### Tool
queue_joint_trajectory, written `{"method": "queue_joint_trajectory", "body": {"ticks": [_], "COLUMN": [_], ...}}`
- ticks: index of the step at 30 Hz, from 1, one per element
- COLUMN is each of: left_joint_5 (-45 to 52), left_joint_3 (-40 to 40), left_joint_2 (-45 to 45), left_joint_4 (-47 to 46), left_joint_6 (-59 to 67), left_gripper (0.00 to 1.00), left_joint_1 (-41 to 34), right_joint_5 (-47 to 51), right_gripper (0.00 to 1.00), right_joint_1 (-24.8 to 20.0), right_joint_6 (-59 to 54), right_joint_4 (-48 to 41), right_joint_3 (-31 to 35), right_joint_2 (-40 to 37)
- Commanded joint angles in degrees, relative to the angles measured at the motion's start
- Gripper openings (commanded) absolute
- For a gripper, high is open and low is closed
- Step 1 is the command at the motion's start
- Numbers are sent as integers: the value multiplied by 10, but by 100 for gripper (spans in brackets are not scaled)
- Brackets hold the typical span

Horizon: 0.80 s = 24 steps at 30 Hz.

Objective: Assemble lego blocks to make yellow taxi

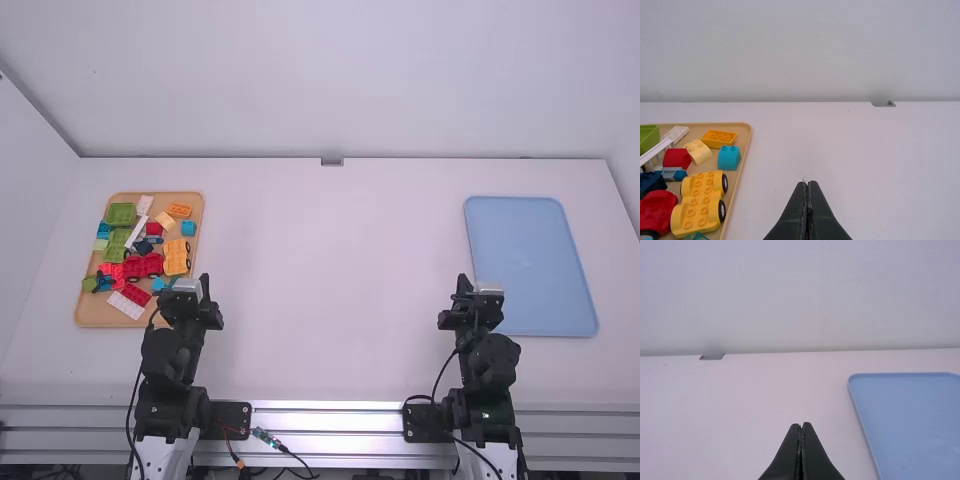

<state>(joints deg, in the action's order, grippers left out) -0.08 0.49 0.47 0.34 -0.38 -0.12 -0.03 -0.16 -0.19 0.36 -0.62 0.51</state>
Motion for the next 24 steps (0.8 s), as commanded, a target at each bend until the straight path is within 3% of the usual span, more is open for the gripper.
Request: {"method": "queue_joint_trajectory", "body": {"ticks": [1, 10, 24], "left_joint_5": [1, 49, 20], "left_joint_3": [1, 52, 154], "left_joint_2": [1, 52, 154], "left_joint_4": [-1, -32, -7], "left_joint_6": [-2, -52, 2], "left_gripper": [0, 9, 27], "left_joint_1": [-1, -21, -21], "right_joint_5": [1, 1, 1], "right_gripper": [1, 8, 17], "right_joint_1": [1, 15, 17], "right_joint_6": [0, -1, -9], "right_joint_4": [1, -11, -62], "right_joint_3": [-1, -42, -97], "right_joint_2": [1, 42, 97]}}
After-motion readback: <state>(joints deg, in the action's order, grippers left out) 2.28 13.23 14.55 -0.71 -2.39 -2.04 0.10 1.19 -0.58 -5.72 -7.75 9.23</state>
